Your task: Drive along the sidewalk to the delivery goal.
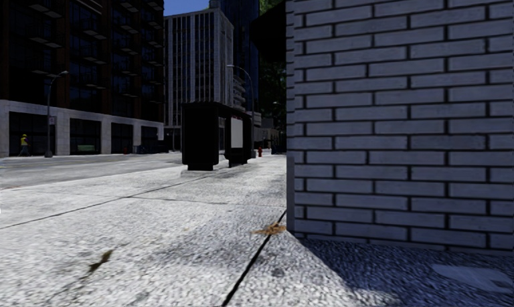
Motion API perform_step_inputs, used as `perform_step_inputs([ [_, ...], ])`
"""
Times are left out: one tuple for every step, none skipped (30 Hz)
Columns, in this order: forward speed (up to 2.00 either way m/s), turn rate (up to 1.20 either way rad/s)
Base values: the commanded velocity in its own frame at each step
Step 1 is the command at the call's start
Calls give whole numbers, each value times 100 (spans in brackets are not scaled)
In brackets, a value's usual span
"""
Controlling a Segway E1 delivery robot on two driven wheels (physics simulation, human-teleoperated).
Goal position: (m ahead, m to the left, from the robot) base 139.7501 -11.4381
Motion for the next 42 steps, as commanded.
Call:
perform_step_inputs([
  [171,64],
  [171,65],
  [171,65],
  [170,68],
  [170,69],
  [170,69],
  [170,69],
  [170,69],
  [170,69],
  [170,72],
  [170,72],
  [170,75],
  [170,77],
  [170,77],
  [170,77],
  [170,78],
  [170,78],
  [170,78],
  [170,74],
  [170,59],
  [172,0],
  [172,0],
  [172,0],
  [172,0],
  [172,0],
  [172,0],
  [172,0],
  [172,-35],
  [172,-35],
  [172,-51],
  [172,-57],
  [172,-59],
  [172,-59],
  [172,-59],
  [172,-59],
  [172,-60],
  [172,-60],
  [172,-60],
  [173,-60],
  [173,-60],
  [174,-60],
  [175,-60],
])
